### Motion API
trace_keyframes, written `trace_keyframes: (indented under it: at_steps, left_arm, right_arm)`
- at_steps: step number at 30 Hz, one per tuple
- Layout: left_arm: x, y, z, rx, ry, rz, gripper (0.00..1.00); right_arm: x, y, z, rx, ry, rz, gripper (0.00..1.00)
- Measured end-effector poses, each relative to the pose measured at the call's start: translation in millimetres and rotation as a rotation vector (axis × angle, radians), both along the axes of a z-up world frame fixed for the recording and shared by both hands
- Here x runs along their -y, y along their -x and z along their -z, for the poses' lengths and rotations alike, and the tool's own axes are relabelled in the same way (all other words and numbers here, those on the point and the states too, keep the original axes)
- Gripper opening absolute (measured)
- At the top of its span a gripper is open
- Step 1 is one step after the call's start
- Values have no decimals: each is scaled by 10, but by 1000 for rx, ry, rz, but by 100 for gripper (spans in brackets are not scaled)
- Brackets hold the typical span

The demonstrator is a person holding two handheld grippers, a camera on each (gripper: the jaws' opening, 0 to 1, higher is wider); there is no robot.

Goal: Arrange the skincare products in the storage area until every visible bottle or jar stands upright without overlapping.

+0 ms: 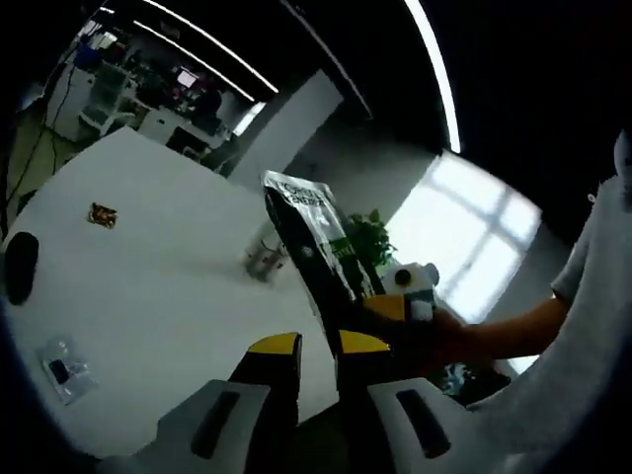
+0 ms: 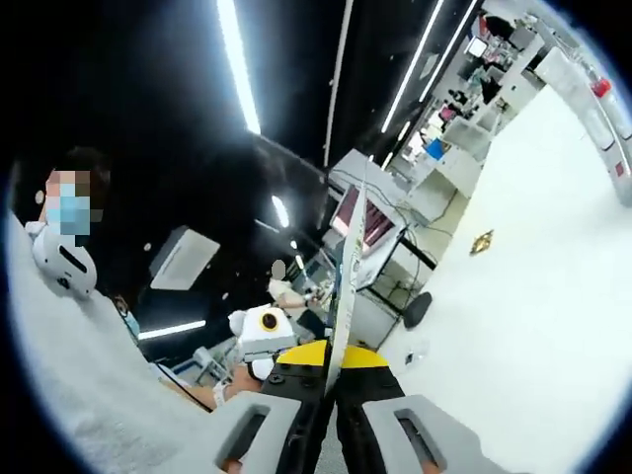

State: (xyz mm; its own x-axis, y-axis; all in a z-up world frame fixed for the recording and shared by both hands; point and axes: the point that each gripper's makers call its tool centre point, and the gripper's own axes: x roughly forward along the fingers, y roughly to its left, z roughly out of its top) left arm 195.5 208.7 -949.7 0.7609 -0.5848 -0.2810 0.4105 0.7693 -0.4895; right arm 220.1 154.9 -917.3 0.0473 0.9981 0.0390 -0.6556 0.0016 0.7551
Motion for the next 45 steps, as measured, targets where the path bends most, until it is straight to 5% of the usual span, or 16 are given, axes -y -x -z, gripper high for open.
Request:
trace_keyframes:
  at_steps: [2,4,7,9,11,13,18,23,35,45]
  left_arm:
    - [-11,4,91,-3,-89,4,12]
    - [-28,28,229,12,-257,33,6]
    - [20,56,368,37,-377,53,5]
    - [71,130,571,-6,-439,85,6]
    - [108,178,765,-18,-589,143,5]
    - [131,199,876,-6,-665,180,2]
    - [-19,153,1010,-74,-698,135,5]
    - [-24,214,1140,-105,-756,176,2]
    - [-49,251,1229,-127,-798,202,5]
    - [-46,272,1271,-126,-816,234,1]
  right_arm:
    - [15,-52,-4,6,8,-3,0]
    - [38,-131,-23,11,7,9,0]
    - [56,-247,-45,7,2,31,0]
    - [57,-299,-64,6,-1,42,0]
    - [51,-355,-84,7,-1,52,0]
    - [49,-430,-87,1,-1,61,0]
    - [52,-609,-89,-27,-8,106,0]
    - [59,-837,-33,-78,-16,170,0]
    - [-49,-1444,267,-205,19,294,0]
    - [-176,-1701,552,-301,79,335,0]
